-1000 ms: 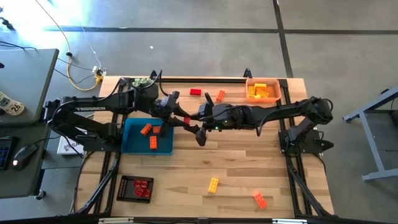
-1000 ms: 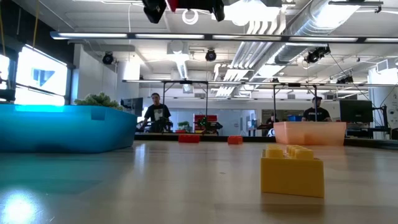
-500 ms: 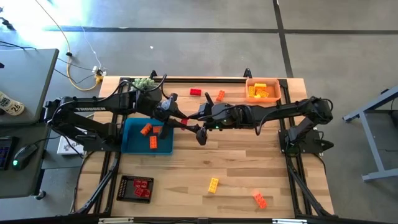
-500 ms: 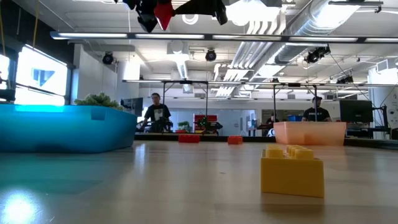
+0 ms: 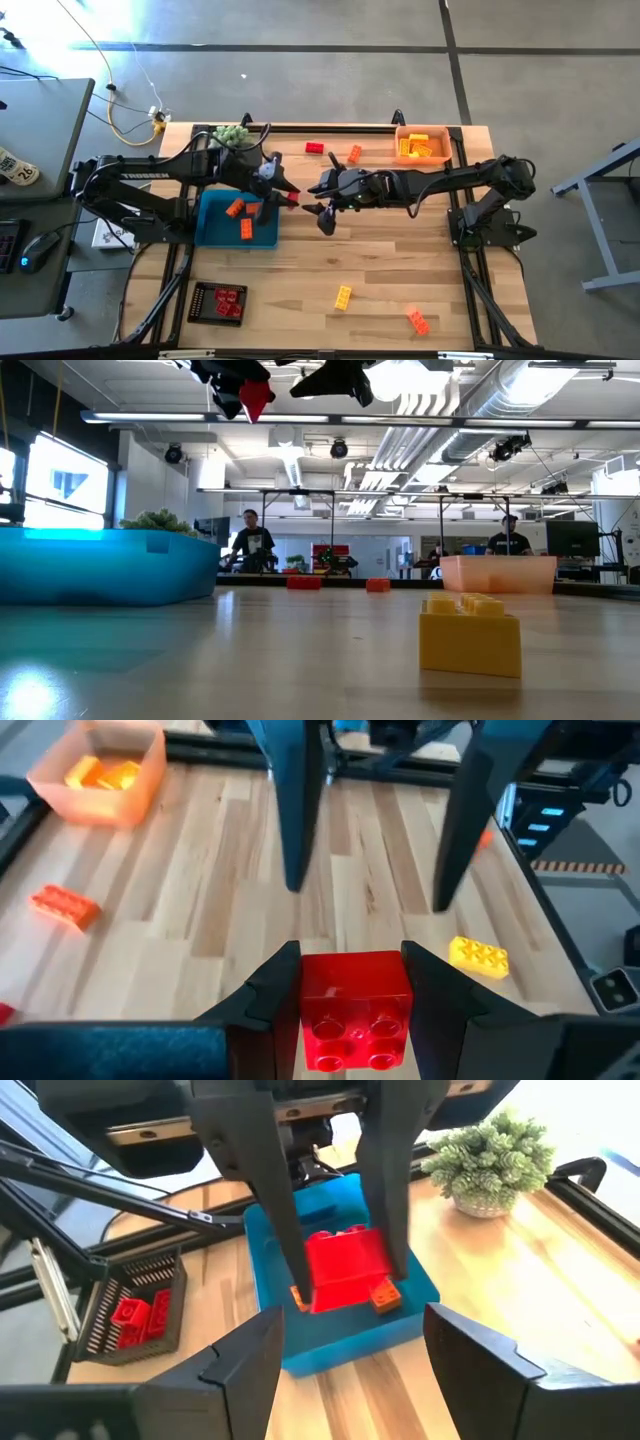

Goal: Sort & place blocks by color
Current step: Put the red game piece into the black bin

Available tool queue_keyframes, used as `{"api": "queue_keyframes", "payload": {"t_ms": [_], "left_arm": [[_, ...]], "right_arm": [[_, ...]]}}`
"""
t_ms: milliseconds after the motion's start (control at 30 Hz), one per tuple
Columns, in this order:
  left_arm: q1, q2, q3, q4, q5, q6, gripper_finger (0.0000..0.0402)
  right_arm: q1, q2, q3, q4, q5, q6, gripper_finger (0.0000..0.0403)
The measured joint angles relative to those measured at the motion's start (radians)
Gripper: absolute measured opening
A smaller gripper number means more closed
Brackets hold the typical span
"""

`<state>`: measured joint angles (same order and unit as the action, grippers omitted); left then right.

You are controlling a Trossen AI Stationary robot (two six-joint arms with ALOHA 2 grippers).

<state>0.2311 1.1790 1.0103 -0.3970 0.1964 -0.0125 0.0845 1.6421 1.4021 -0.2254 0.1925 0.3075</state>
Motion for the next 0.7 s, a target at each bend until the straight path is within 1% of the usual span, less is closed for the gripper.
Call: {"api": "queue_keyframes", "payload": {"t_ms": [133, 233, 367, 500, 700], "left_arm": [[-0.024, 0.0, 0.0, -0.05, -0.007, -0.029, 0.0114], [-0.052, 0.0, 0.0, -0.094, -0.056, -0.04, 0.0114], [-0.094, -0.001, 0.0, -0.14, -0.11, -0.079, 0.0114], [-0.138, -0.001, 0.0, -0.171, -0.132, -0.132, 0.0114], [-0.215, -0.001, 0.0, -0.227, -0.205, -0.219, 0.0114]], "right_arm": [[0.0, 0.0, 0.0, -0.005, 0.0, -0.016, 0.0227], [0.0, 0.0, -0.001, -0.017, 0.0, -0.053, 0.0227], [0.0, -0.014, 0.003, -0.026, 0.029, -0.107, 0.0227], [0.0, -0.042, 0.06, -0.054, 0.04, -0.134, 0.0227], [0.0, -0.045, 0.148, -0.231, 0.036, -0.189, 0.0227]]}}
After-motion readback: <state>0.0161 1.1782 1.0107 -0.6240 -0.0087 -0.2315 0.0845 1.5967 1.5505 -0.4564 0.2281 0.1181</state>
